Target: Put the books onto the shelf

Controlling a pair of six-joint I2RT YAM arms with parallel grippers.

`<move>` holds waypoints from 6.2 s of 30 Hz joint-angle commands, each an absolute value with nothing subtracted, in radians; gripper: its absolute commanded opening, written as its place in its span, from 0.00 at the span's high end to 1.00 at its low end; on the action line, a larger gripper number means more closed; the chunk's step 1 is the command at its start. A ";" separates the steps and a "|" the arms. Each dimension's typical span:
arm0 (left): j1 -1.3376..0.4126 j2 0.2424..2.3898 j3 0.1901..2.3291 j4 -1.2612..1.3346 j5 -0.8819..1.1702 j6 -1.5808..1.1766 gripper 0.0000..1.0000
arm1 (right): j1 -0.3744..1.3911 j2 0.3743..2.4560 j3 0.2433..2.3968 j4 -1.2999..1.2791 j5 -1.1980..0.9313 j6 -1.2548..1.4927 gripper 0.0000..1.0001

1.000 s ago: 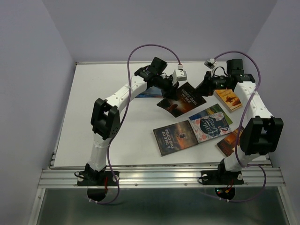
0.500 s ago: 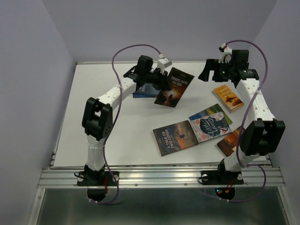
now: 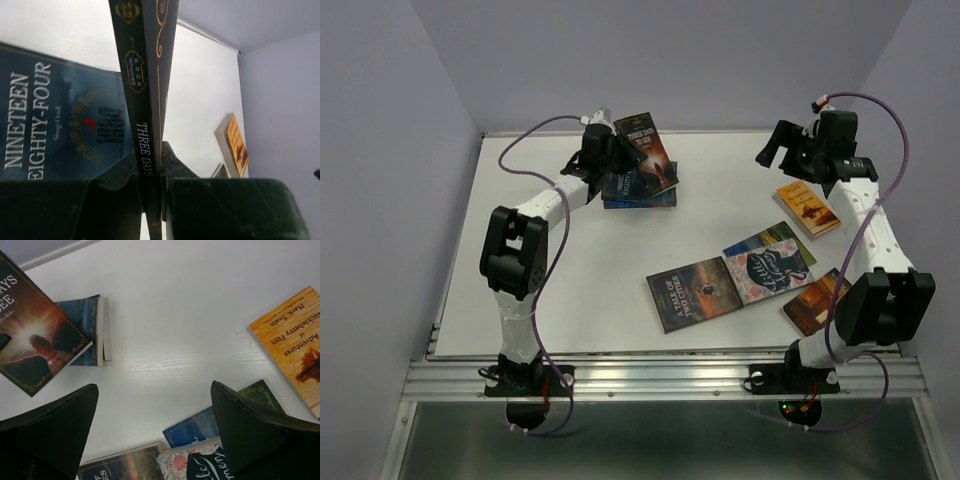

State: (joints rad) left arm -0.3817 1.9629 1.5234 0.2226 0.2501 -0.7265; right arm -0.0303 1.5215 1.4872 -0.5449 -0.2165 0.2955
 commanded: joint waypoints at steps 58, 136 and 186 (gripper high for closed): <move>-0.492 1.602 1.295 -0.147 -0.173 -0.769 0.09 | 0.429 1.958 1.627 -0.569 -0.035 -0.117 0.00; -0.534 0.901 0.752 -0.325 -0.043 -0.673 0.01 | 0.959 1.885 1.201 -0.307 0.146 0.272 0.00; -0.675 1.703 0.824 0.322 0.206 -0.994 0.05 | 0.307 1.871 1.144 -0.426 -0.350 0.106 0.32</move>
State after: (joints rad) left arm -0.6678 1.6901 0.7937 0.3130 0.2272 -0.9691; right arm 0.3019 1.8706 1.2018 -0.3634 -0.3088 0.0784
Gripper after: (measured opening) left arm 0.952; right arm 0.723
